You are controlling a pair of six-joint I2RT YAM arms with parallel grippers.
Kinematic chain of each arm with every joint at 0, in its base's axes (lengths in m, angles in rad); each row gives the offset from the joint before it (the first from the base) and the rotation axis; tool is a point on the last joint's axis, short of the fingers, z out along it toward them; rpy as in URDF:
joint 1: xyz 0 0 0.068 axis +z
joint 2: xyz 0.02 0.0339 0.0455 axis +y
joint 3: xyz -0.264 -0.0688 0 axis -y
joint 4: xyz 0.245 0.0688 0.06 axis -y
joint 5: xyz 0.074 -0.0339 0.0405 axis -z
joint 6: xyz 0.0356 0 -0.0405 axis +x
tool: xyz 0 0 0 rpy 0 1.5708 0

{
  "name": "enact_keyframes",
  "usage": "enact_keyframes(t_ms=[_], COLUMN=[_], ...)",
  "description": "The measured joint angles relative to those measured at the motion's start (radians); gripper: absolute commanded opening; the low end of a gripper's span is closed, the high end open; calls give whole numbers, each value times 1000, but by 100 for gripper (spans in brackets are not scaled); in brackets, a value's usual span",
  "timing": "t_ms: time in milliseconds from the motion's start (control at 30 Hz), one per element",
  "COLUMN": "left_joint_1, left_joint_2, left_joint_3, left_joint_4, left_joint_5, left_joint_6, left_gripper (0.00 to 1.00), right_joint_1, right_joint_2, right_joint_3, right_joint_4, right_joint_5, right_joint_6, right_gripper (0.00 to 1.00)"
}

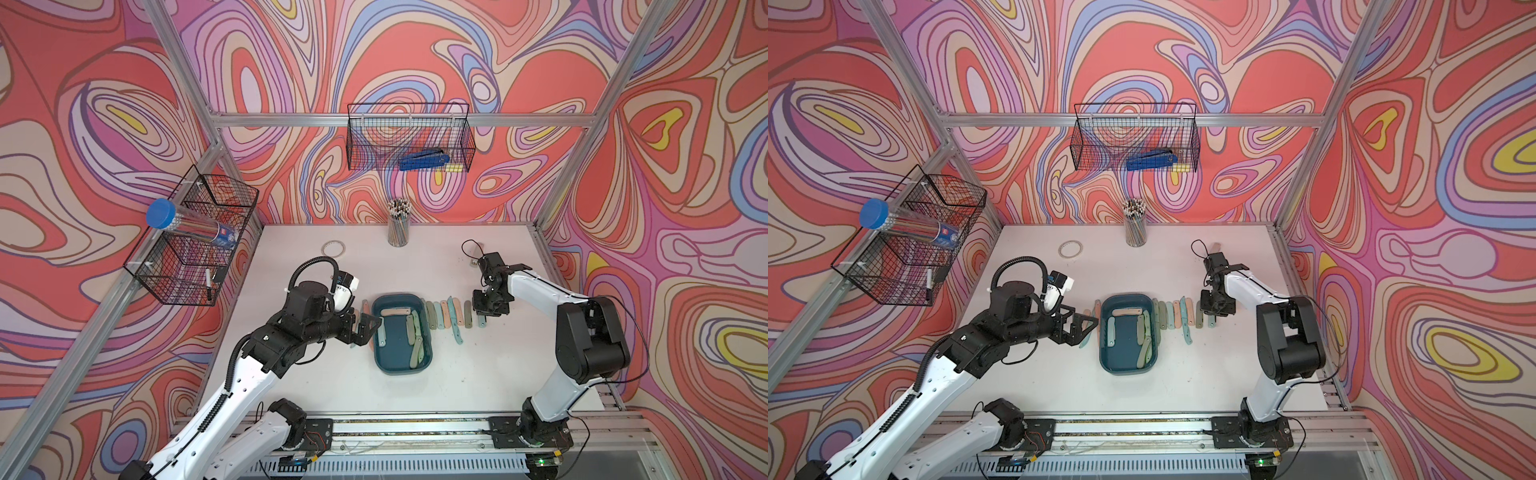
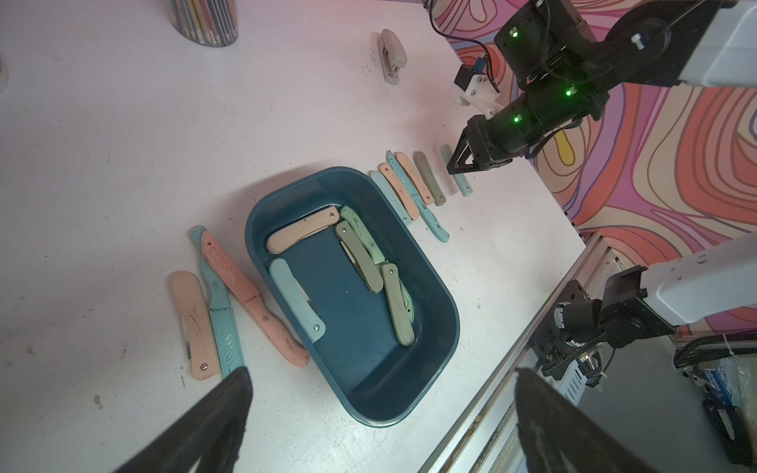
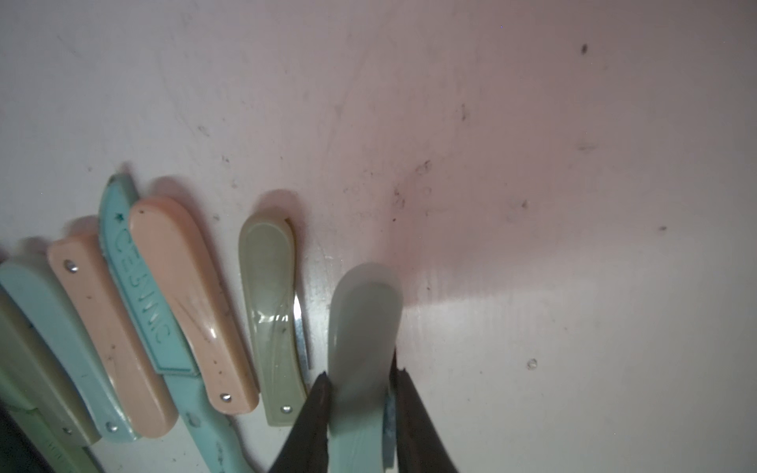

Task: Take the fruit knife out of the storage box
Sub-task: Place the fruit knife at the center of the board.

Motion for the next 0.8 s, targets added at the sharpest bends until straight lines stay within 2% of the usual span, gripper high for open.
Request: enact_keyframes(t_ms=[533, 800], left_joint_1=[0, 0], left_joint_2=[8, 6], left_joint_3=[0, 0], left_joint_4=[2, 2], left_joint_5=[0, -1], left_joint_6=[0, 0], left_gripper=[100, 100], right_joint_1=[-8, -8], right_joint_2=[73, 73], right_joint_3=[0, 0], right_joint_4=[5, 29], right_joint_5=[-19, -72], right_joint_6=[-2, -11], right_gripper=[18, 19])
